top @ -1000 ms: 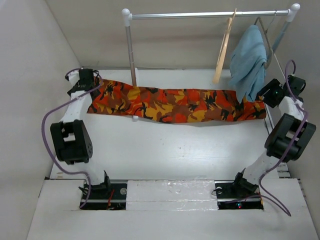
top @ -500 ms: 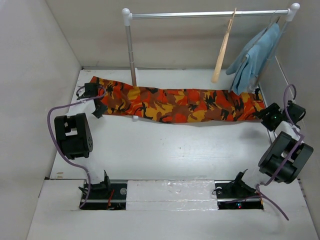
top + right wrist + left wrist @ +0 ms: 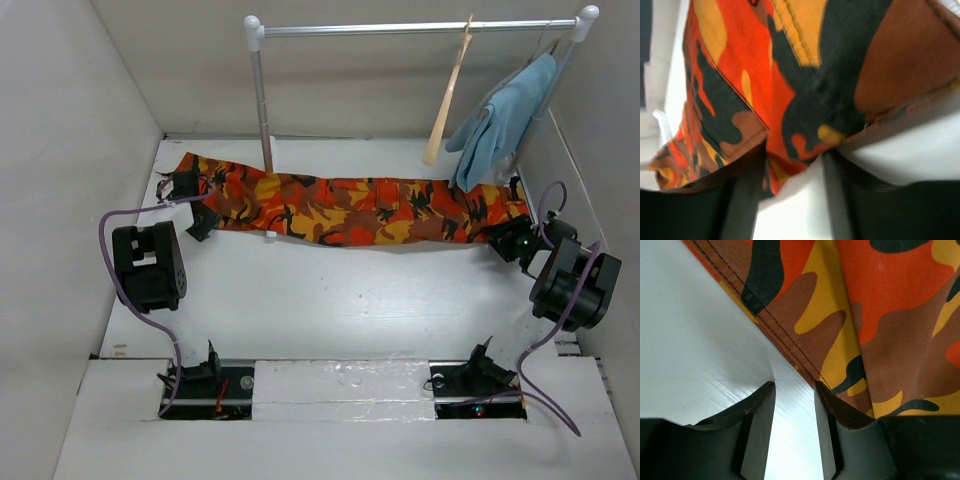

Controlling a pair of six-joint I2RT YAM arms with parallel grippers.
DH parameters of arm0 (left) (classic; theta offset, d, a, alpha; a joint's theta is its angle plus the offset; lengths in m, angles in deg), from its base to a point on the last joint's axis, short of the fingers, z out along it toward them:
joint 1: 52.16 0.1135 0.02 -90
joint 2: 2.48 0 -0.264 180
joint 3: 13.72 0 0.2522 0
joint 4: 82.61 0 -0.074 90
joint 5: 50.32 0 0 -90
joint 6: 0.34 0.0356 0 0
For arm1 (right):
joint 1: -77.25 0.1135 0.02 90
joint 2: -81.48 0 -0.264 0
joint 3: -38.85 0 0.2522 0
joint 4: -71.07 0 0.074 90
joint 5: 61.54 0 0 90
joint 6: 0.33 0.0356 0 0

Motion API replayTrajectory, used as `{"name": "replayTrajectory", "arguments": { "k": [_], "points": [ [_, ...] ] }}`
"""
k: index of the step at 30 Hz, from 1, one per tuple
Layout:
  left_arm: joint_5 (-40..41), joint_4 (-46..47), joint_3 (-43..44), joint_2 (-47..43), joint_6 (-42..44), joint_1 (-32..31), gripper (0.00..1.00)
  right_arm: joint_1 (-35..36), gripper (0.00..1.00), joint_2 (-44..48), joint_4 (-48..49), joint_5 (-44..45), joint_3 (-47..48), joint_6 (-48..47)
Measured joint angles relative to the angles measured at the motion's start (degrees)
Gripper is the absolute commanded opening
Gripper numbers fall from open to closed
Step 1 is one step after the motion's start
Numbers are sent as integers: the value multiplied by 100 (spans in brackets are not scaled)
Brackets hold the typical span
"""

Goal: Place the trousers on the hanger
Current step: Fold the trousers at the center of the board.

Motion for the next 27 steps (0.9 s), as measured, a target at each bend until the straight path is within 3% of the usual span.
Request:
{"name": "replayTrajectory", "arguments": {
  "k": [3, 4, 5, 6, 8, 12, 17, 27],
  "points": [
    [59, 68, 0, 26, -44, -2, 28, 210, 32, -315, 579, 103, -42, 393],
    [87, 90, 2, 42, -70, -2, 15, 264, 24, -387, 688, 142, -50, 518],
    [116, 107, 9, 61, -105, -2, 9, 306, 13, -435, 761, 192, -50, 584],
    [168, 103, 35, 105, -109, 0, 2, 356, 10, -474, 798, 247, -50, 647],
    [219, 90, 166, 221, -140, 0, 0, 413, 2, -505, 796, 315, -46, 730],
    [420, -11, 553, 485, -74, -2, 0, 426, 0, -420, 544, 393, 20, 612],
    [1056, -291, 772, 601, 144, -33, 0, 208, 0, 149, -627, 511, 236, -118],
    [1862, -595, 181, 127, 372, 260, 0, -723, 0, 1126, -2212, 507, 181, -1307]
  ]
}}
